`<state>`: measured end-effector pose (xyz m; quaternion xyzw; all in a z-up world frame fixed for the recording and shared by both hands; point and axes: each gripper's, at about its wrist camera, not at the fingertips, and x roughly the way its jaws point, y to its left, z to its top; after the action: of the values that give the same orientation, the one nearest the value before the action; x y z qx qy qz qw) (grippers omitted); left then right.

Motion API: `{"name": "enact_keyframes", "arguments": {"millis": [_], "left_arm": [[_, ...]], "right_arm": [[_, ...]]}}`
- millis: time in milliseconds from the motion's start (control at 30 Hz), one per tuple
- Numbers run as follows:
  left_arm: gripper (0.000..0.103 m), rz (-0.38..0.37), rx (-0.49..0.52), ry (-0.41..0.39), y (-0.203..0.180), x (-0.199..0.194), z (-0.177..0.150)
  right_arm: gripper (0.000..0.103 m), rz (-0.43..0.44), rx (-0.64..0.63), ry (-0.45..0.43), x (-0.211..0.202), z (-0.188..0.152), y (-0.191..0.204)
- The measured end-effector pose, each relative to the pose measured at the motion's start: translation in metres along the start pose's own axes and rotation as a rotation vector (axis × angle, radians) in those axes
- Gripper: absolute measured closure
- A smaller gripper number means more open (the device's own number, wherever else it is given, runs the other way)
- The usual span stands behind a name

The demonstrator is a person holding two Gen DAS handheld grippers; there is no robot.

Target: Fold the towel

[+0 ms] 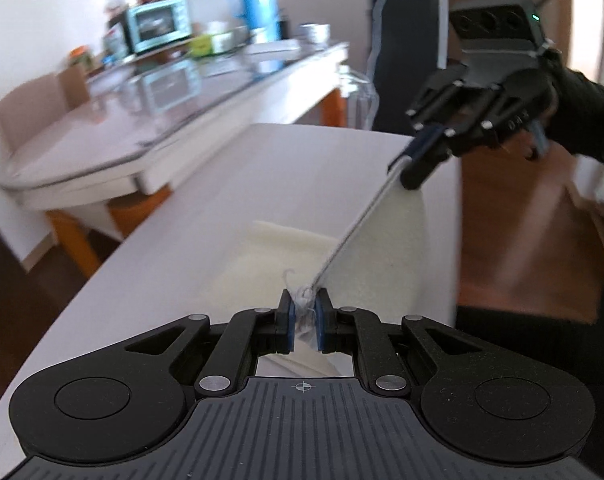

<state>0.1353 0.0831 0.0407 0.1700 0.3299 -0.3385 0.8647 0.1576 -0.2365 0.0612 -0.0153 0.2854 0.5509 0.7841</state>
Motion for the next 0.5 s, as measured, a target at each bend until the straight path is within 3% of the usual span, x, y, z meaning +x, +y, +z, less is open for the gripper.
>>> {"name": "enact_keyframes", "arguments": {"millis": [233, 500], "left_arm": [[0.092, 0.042, -0.055, 0.046, 0.037, 0.047, 0.015], [0.088, 0.082, -0.131, 0.099, 0.065, 0.085, 0.0]], "right_arm": [[0.095, -0.03, 0.12, 0.016, 0.037, 0.01, -0.065], [0.095, -0.08, 0.205, 0.076, 0.079, 0.001, -0.105]]}}
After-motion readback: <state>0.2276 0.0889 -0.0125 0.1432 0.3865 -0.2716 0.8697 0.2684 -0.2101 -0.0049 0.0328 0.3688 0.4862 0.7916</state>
